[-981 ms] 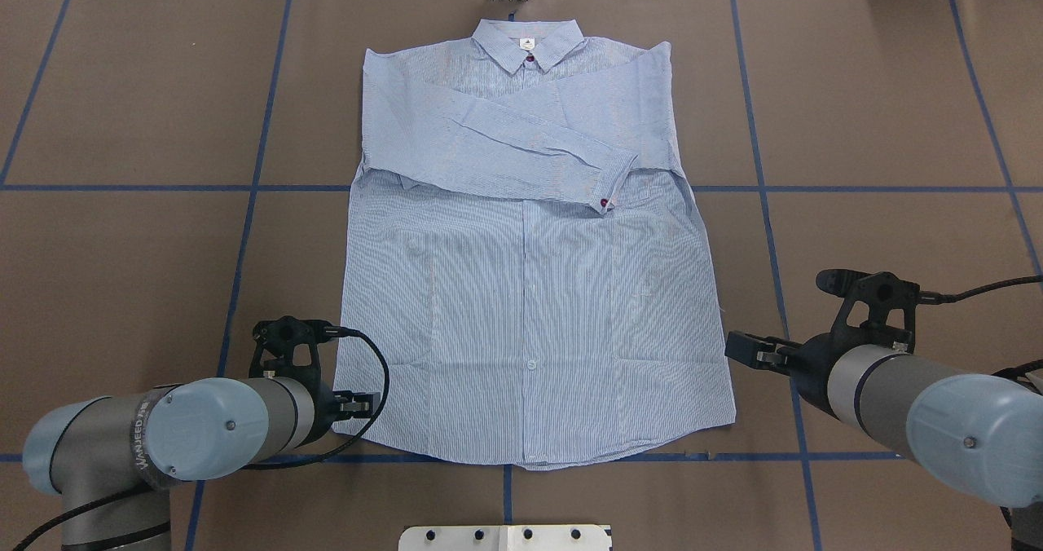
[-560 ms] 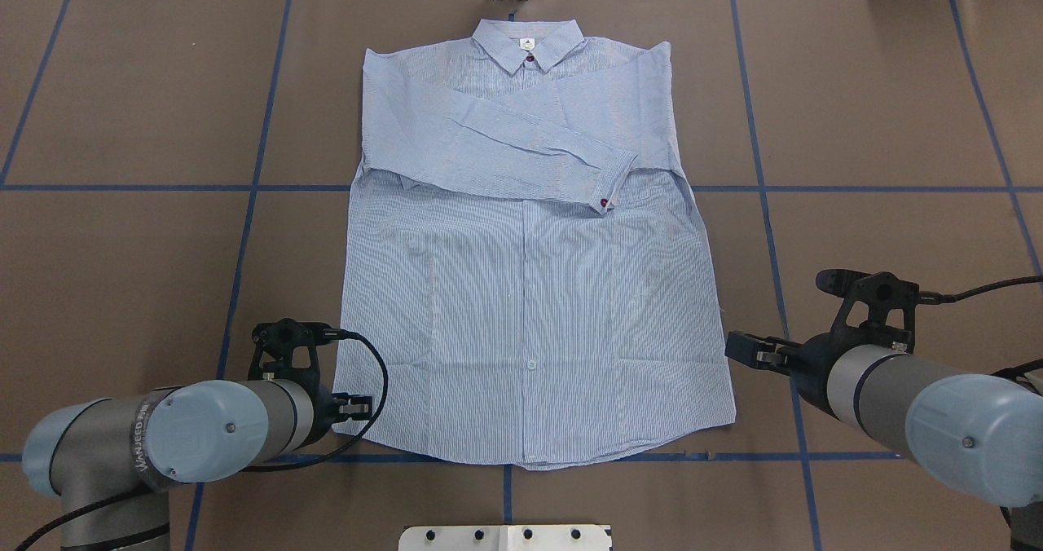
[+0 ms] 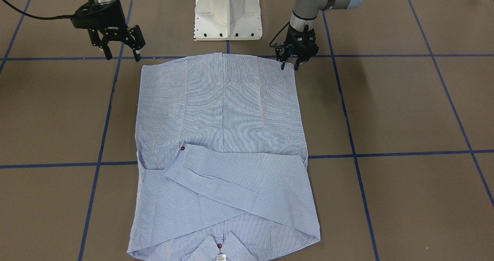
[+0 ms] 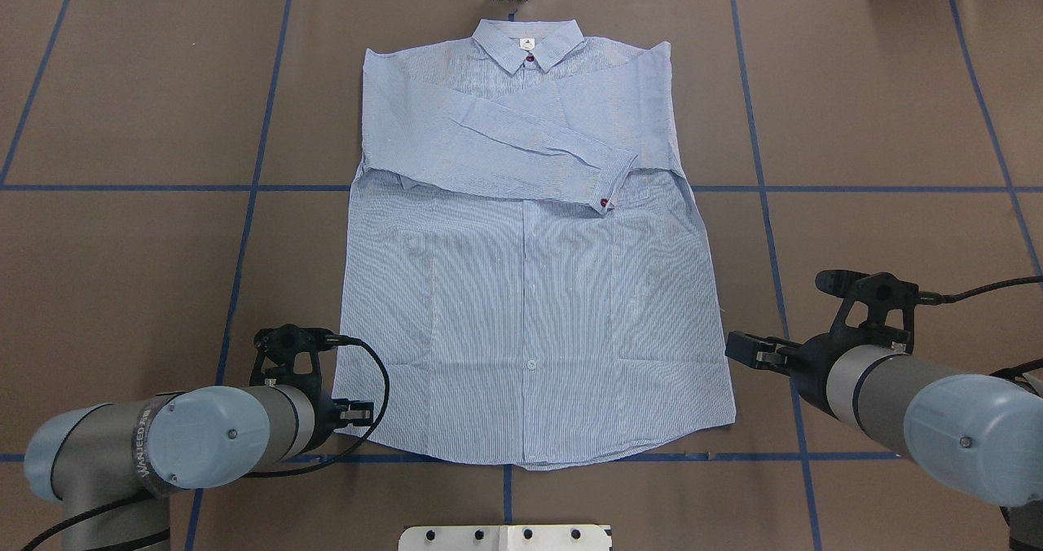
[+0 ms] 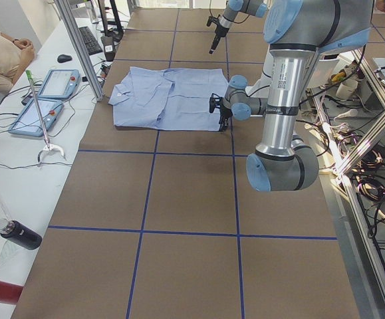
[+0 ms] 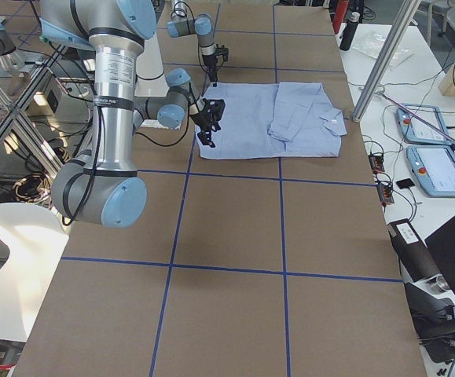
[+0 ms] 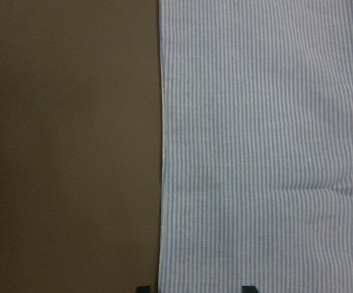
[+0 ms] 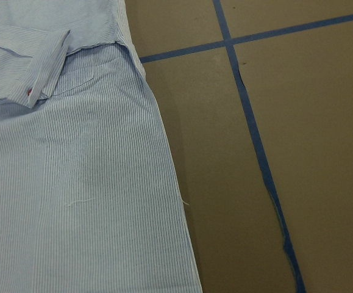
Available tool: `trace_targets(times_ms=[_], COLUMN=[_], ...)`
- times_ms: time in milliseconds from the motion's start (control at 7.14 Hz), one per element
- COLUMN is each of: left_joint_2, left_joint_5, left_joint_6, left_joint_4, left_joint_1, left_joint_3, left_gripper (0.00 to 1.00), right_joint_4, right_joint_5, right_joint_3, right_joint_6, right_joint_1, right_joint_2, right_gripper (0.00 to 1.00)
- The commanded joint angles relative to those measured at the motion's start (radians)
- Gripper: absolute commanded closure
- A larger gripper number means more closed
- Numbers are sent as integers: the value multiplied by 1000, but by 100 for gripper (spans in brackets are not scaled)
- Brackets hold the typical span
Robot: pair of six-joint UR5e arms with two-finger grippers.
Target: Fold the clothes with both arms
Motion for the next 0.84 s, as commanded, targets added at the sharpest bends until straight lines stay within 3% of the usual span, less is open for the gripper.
trace_targets(times_ms=[0,280,420,560,700], left_joint_2=[1,0,0,0,0], left_joint_5=[0,0,0,-2,-2], left_joint_6=[0,0,0,3,4], left_joint_4=[1,1,1,0,1], left_joint_1=[6,13,13,13,13], left_joint_3=[0,0,0,0,-3], left_gripper=[46,46,53,83,100], right_joint_4=[0,0,0,0,0], right_joint_5=[0,-8,-8,-8,-9], right_joint_3=[-2,-3,-3,-3,-3], right_joint_6=[0,0,0,0,0], right_joint_1=[-1,-1,-1,-3,-3], right_joint_2=[0,0,0,0,0], right_gripper=[0,0,0,0,0])
